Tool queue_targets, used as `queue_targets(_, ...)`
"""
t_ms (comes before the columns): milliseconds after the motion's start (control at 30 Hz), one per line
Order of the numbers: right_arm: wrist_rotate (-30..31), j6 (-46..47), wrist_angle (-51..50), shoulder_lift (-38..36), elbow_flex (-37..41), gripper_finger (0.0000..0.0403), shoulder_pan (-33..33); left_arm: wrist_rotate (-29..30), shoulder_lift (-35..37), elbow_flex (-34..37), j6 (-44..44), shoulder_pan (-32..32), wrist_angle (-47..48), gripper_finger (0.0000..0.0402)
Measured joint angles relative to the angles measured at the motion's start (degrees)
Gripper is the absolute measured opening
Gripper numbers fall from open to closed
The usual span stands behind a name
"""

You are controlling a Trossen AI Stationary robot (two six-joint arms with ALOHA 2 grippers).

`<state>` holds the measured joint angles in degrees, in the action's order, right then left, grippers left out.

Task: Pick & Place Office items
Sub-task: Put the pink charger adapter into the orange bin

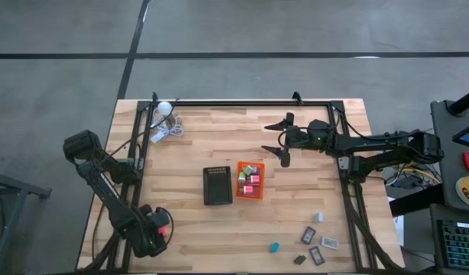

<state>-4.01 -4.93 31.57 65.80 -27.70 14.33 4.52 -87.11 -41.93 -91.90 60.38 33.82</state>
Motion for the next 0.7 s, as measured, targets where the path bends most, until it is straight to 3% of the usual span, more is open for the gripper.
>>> queue_targets(233, 0.00, 0.00, 0.00, 0.00, 0.00, 0.0341, -0.02, 0.63, 0.03, 0.00, 0.00, -0.04, -0.02, 0.0154)
queue_targets(700, 0.00, 0.00, 0.00, 0.04, 0.00, 0.0346, -0.02, 4.00, 1.95, -0.71, 0.73, -1.65, 1.33, 0.0158)
